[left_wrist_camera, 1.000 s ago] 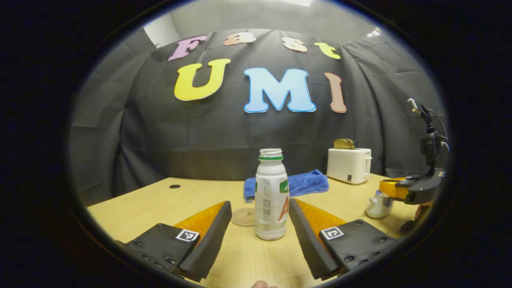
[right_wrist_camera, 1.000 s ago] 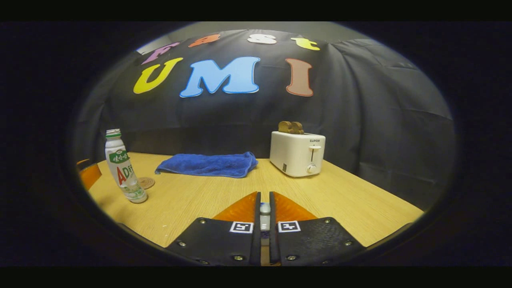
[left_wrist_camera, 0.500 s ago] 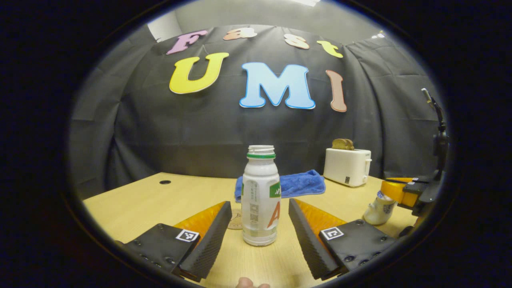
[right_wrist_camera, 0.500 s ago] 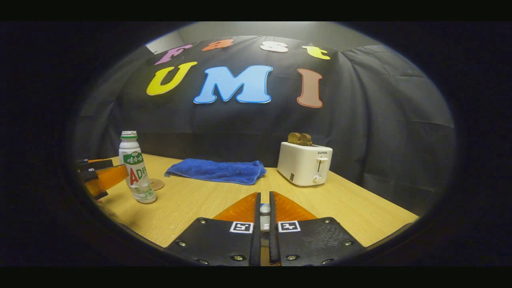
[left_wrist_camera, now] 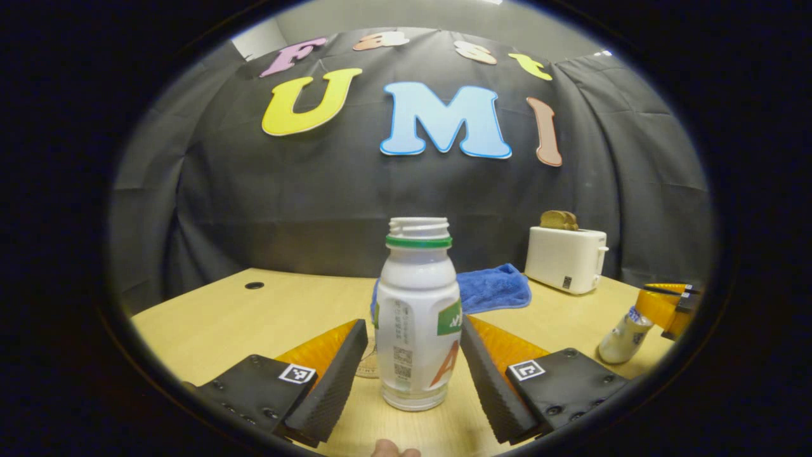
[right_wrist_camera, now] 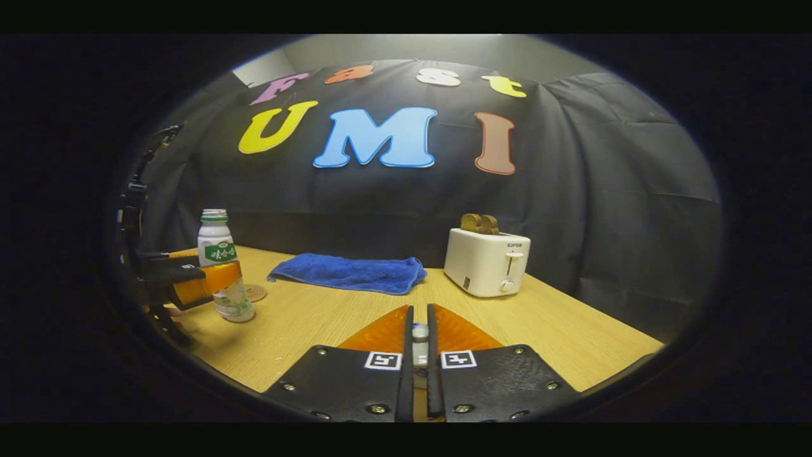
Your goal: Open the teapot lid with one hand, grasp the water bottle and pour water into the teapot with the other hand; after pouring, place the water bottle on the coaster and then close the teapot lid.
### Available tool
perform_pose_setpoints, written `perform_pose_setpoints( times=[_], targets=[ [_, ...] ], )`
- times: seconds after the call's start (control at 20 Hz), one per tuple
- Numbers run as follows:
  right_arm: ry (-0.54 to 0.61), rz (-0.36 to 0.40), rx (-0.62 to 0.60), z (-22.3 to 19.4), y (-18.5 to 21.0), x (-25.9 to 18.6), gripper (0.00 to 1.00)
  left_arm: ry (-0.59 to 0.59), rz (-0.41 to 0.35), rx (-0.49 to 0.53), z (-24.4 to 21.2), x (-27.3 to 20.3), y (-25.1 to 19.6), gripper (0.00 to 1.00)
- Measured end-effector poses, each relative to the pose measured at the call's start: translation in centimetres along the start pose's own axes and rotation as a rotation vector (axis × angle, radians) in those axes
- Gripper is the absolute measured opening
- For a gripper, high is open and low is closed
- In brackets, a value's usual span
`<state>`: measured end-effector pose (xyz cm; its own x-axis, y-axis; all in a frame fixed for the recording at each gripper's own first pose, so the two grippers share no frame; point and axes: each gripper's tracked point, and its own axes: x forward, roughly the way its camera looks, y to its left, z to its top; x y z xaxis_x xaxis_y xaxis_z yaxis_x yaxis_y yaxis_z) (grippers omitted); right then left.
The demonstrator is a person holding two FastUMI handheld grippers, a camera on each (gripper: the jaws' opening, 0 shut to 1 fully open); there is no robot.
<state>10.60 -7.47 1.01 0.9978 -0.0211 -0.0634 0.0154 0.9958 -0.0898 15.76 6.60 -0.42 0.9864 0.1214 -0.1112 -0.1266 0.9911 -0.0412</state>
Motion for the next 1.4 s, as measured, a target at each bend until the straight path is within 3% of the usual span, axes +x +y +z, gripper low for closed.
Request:
perform_pose_setpoints(
  times=[0.25,0.45,0.5,0.55,0.6,0.75,0.8,1.05,1.3,1.35,1.4],
  targets=[
    [-0.002,0.001,-0.002,0.0,-0.1,-0.1,0.08,0.029,0.004,-0.004,-0.9,1.8,0.0,0.96],
    [-0.014,0.002,0.011,0.3,-0.2,-0.4,0.08,0.04,0.052,0.001,-1.2,1.3,1.0,0.79],
    [-0.018,0.003,0.01,0.4,-0.1,-0.5,0.08,0.046,0.054,0.003,-1.1,1.4,1.0,0.84],
    [-0.022,0.004,0.008,0.7,-0.1,-0.7,0.08,0.049,0.052,-0.003,-1.1,1.2,1.0,0.78],
    [-0.028,0.006,0.007,0.8,-0.1,-1.2,0.08,0.049,0.052,-0.007,-0.9,1.1,1.0,0.83],
    [-0.04,0.018,0.003,1.3,0.2,-2.4,0.08,0.049,0.043,0.014,-0.8,0.7,1.1,0.84],
    [-0.039,0.022,0.0,1.3,0.3,-2.9,0.0,0.051,0.04,0.028,-0.8,0.5,1.1,0.84],
    [-0.052,0.035,0.021,2.1,0.4,-5.4,0.0,0.033,0.019,0.099,-0.4,-0.8,0.0,0.84],
    [-0.054,0.028,0.038,2.0,-0.2,-8.1,0.0,-0.009,-0.034,0.254,1.2,-1.1,-2.5,0.83],
    [-0.051,0.03,0.043,2.0,-0.3,-8.7,0.0,-0.016,-0.047,0.284,1.4,-1.2,-3.1,0.78],
    [-0.048,0.033,0.047,1.7,-0.4,-9.3,0.0,-0.021,-0.059,0.311,1.3,-1.3,-3.7,0.83]
  ],
)
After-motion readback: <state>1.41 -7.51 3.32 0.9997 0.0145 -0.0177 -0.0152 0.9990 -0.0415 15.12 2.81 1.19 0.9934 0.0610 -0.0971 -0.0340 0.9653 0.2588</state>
